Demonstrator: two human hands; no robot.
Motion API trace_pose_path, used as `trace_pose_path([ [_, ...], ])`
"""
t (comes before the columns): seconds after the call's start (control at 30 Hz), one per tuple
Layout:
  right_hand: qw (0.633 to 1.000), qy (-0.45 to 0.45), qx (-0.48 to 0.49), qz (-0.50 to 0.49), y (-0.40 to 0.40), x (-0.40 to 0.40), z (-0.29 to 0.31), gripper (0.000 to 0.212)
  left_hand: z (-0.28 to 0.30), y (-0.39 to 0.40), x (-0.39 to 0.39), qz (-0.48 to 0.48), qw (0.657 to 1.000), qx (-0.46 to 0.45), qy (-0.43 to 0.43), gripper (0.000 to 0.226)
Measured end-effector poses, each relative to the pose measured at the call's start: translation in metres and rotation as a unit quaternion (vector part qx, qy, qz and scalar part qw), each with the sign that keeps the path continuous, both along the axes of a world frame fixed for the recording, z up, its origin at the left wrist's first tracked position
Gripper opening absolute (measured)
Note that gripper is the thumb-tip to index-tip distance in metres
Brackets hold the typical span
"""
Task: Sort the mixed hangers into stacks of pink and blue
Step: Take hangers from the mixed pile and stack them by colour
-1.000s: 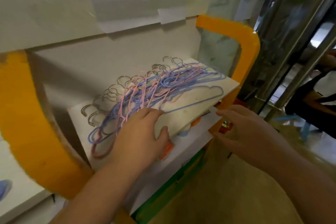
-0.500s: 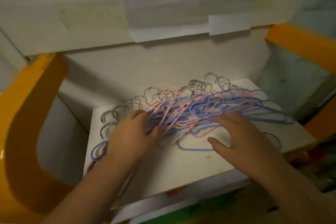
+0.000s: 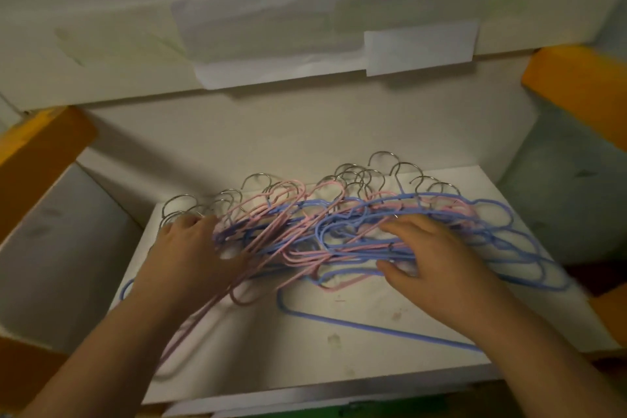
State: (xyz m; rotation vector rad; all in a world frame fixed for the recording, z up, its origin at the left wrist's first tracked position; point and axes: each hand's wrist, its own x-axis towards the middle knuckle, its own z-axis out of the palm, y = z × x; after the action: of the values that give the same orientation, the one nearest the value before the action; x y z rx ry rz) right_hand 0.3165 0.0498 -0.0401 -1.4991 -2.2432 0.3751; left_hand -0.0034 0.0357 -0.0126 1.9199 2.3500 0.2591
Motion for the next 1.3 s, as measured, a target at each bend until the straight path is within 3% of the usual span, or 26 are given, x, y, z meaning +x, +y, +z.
trace_pose_path([
  [0.1, 0.999, -0.036, 0.004, -0.017, 0.014, 0.027, -0.006, 0.056, 0.004, -0.005, 0.005, -0.01, 1.0, 0.016, -0.02, 0.082],
  [0.2, 0.998, -0.065, -0.014, -0.013, 0.034, 0.05, -0.006, 0.079, 0.003, -0.007, 0.013, -0.032, 0.999, 0.035, -0.023, 0.087],
  [0.33, 0.991, -0.111, -0.052, 0.053, 0.059, 0.057, 0.004, 0.095, 0.001, -0.006, 0.029, -0.048, 0.997, 0.057, -0.007, 0.086],
  [0.5, 0.978, -0.161, -0.066, 0.112, 0.086, 0.052, 0.009, 0.09, -0.003, -0.01, 0.041, -0.064, 0.996, 0.067, -0.017, 0.089],
  [0.67, 0.975, -0.176, -0.088, 0.101, 0.101, 0.052, 0.009, 0.092, 0.001, -0.015, 0.048, -0.072, 0.994, 0.079, -0.027, 0.08],
  [0.9, 0.974, -0.188, -0.051, 0.113, 0.101, 0.05, 0.014, 0.092, -0.001, -0.016, 0.048, -0.054, 0.996, 0.07, -0.032, 0.086],
  [1.1, 0.979, -0.173, 0.001, 0.109, 0.098, 0.055, 0.017, 0.088, -0.003, -0.017, 0.046, -0.037, 0.996, 0.079, -0.029, 0.092],
  [1.3, 0.984, -0.139, -0.015, 0.111, 0.101, 0.056, 0.009, 0.086, -0.003, -0.021, 0.048, -0.043, 0.996, 0.071, -0.024, 0.09],
])
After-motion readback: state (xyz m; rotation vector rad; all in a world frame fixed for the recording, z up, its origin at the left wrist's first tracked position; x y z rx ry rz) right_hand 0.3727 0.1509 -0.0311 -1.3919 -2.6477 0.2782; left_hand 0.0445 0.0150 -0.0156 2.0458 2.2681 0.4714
